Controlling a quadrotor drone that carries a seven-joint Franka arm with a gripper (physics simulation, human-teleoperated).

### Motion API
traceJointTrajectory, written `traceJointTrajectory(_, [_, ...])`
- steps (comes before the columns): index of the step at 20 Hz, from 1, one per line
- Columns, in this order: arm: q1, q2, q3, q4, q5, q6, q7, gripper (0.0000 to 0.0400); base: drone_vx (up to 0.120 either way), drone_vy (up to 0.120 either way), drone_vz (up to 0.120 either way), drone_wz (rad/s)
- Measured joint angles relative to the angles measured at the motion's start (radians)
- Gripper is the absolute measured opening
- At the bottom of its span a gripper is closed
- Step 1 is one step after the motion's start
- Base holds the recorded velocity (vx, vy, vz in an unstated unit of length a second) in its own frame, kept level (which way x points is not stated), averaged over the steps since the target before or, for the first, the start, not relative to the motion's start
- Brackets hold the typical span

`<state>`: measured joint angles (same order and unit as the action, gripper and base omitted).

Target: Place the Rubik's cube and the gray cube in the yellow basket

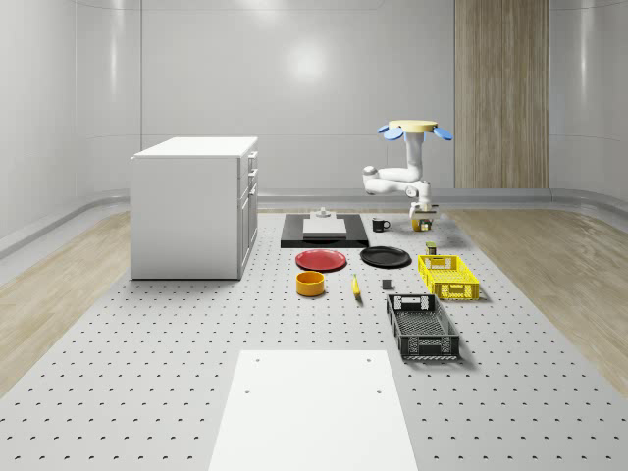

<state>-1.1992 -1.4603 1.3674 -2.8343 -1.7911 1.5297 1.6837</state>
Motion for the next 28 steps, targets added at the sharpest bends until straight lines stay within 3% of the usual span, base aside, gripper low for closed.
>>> traceJointTrajectory(28, [-0.012, -0.058, 0.007, 0.002, 0.024, 0.054, 0.01, 0.0321, 0.12, 0.0, 0.0, 0.0])
